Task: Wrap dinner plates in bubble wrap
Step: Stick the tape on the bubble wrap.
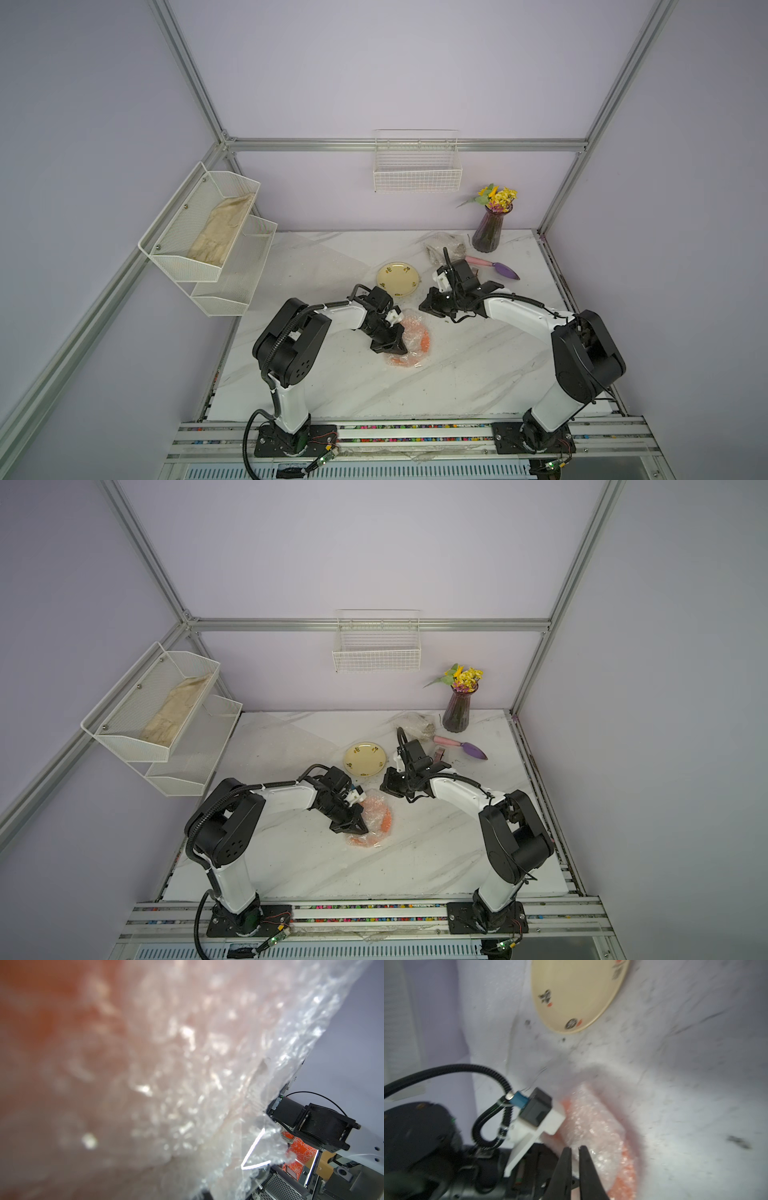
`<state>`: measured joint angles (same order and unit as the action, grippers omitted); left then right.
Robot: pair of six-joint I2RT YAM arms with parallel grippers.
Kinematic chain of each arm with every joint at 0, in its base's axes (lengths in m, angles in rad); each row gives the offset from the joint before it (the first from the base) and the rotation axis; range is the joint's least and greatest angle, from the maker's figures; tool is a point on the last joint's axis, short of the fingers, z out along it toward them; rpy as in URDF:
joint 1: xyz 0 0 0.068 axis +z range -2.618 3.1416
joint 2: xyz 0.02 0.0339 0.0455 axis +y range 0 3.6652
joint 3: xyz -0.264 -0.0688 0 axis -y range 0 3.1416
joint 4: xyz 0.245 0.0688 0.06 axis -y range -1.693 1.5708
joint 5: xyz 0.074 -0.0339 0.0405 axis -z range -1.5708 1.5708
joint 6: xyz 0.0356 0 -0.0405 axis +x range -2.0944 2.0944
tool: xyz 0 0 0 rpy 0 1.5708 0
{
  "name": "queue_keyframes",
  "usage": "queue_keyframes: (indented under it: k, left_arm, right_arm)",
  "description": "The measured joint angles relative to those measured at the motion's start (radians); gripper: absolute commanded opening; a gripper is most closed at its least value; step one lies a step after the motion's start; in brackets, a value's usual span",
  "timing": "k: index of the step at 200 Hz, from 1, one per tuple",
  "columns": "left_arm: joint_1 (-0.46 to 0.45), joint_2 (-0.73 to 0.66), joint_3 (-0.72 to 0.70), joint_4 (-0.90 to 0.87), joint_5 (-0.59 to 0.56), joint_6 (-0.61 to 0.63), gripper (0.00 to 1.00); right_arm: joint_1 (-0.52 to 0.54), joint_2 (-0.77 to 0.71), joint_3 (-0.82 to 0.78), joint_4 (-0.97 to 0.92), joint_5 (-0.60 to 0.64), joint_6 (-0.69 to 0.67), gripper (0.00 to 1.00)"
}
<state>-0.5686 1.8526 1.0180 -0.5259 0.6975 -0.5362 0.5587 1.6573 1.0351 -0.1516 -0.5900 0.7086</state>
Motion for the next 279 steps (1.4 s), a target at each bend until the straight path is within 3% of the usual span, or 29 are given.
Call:
queue_keyframes:
  k: [20, 42, 74, 103, 156, 215, 254, 279]
  left_arm:
    - [0.0, 0.002, 0.001, -0.014, 0.006, 0.006, 0.03]
    - [0.002, 0.011, 0.013, -0.031, 0.009, 0.01, 0.03]
    - [0.004, 0.019, 0.019, -0.042, 0.015, 0.024, 0.03]
    - [0.005, 0.021, 0.022, -0.045, 0.019, 0.024, 0.03]
    - [0.006, 0.027, 0.032, -0.061, 0.02, 0.024, 0.03]
    - [0.006, 0.033, 0.041, -0.073, 0.021, 0.024, 0.03]
    - [0.006, 0.04, 0.051, -0.086, 0.021, 0.024, 0.03]
    - [0.006, 0.045, 0.058, -0.095, 0.022, 0.024, 0.03]
  right_arm:
    - [0.015, 0.031, -0.074, 0.114, -0.164, 0.077, 0.0]
    - [0.016, 0.123, -0.093, 0.158, -0.249, 0.1, 0.0]
    - [-0.016, 0.234, -0.095, 0.129, -0.229, 0.084, 0.0]
    - [-0.022, 0.222, -0.065, 0.064, -0.203, 0.037, 0.0]
    - [-0.07, 0.175, -0.106, 0.14, -0.211, 0.079, 0.0]
    - [-0.057, 0.202, 0.015, -0.102, -0.108, -0.053, 0.0]
    - [-0.053, 0.074, -0.073, -0.018, -0.227, 0.044, 0.0]
    - [-0.013, 0.071, -0.124, 0.051, -0.314, 0.098, 0.0]
